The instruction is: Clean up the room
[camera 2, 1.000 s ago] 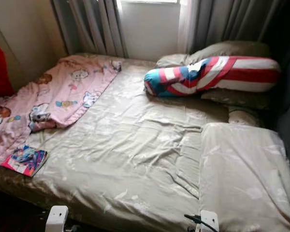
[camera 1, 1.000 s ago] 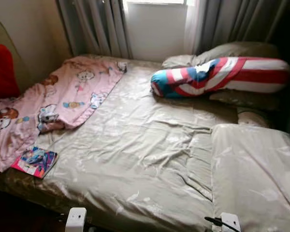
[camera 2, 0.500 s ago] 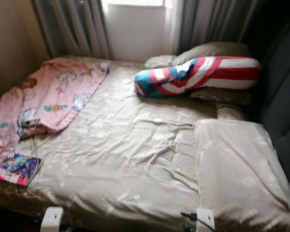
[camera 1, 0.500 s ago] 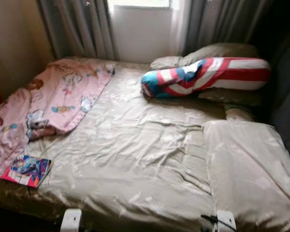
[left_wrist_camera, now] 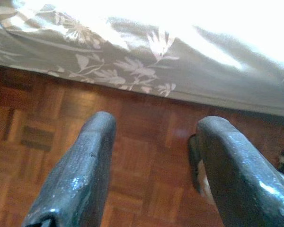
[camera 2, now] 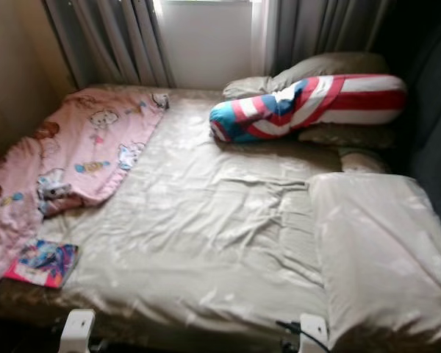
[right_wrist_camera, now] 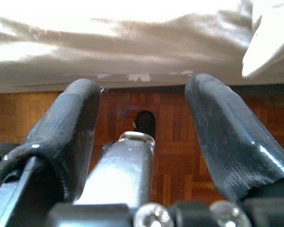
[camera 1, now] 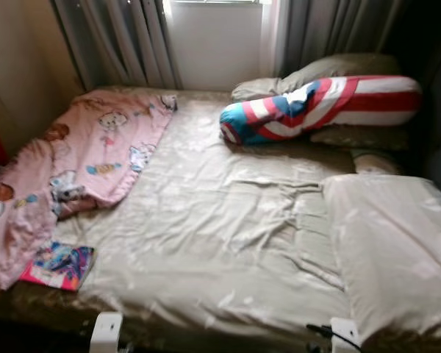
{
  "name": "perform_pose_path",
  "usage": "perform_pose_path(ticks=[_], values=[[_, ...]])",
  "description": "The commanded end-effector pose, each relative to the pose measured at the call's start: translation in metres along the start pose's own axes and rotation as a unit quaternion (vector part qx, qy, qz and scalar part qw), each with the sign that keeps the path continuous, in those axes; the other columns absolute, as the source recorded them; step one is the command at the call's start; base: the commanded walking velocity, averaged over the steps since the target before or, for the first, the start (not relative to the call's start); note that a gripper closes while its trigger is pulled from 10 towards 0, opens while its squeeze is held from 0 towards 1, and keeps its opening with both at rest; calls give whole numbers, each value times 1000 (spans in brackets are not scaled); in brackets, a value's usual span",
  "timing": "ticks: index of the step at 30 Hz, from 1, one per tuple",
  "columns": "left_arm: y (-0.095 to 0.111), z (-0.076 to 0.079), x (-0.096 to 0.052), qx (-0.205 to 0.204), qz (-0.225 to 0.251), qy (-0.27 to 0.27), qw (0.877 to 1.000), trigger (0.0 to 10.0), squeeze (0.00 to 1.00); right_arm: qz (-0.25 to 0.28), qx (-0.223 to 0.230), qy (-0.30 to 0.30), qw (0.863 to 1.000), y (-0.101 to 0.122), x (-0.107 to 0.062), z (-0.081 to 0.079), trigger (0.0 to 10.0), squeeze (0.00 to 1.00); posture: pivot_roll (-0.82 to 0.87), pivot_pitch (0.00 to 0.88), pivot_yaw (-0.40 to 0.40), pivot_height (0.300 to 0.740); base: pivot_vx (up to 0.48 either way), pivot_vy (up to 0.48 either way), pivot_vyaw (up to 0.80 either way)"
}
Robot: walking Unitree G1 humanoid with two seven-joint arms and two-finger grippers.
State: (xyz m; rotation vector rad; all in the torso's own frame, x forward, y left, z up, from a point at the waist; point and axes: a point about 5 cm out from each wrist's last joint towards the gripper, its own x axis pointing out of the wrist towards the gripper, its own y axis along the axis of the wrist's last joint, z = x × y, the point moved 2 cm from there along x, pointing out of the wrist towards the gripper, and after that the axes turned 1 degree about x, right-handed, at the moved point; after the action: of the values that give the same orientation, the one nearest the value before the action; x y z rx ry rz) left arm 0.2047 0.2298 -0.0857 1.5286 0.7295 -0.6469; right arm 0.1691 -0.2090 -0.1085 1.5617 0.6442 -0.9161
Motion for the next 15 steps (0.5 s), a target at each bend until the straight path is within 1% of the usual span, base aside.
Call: perform_pose_path(ticks=[1,2,4,6,8,9,10,11,13,15], values=[[-7,3,0,1,-15,3,1000,10000,0,2,2,6,1000,2,1,-6,10000,0,22,0,12,740,0,345,0],[-4,8,1,1,-14,1,1000,10000,0,2,2,6,1000,2,1,-6,10000,0,22,0,12,740,0,345,0],[-2,9,2,1,-13,1,1000,10000,0,2,2,7,1000,2,1,-6,10000,0,22,0,12,740,0,341,0],[5,15,4,2,-10,-2,1000,10000,0,2,2,7,1000,2,1,-6,10000,0,22,0,12,740,0,345,0],[4,20,4,2,-10,-5,1000,10000,0,2,1,7,1000,2,1,-6,10000,0,24,0,11,740,0,345,0],[4,20,4,2,-10,-5,1000,10000,0,2,1,7,1000,2,1,-6,10000,0,24,0,11,740,0,345,0],[1,17,3,1,-12,-3,1000,10000,0,2,1,7,1000,2,1,-6,10000,0,23,0,11,740,0,345,0],[0,9,2,1,-13,1,1000,10000,0,2,2,7,1000,2,1,-6,10000,0,23,0,11,740,0,345,0],[0,5,2,0,-13,3,1000,10000,0,1,1,7,1000,2,1,-6,10000,0,25,0,11,740,0,345,0],[-5,-2,0,0,-16,7,1000,10000,0,1,1,8,1000,2,1,-6,10000,0,25,0,11,740,0,345,0]])
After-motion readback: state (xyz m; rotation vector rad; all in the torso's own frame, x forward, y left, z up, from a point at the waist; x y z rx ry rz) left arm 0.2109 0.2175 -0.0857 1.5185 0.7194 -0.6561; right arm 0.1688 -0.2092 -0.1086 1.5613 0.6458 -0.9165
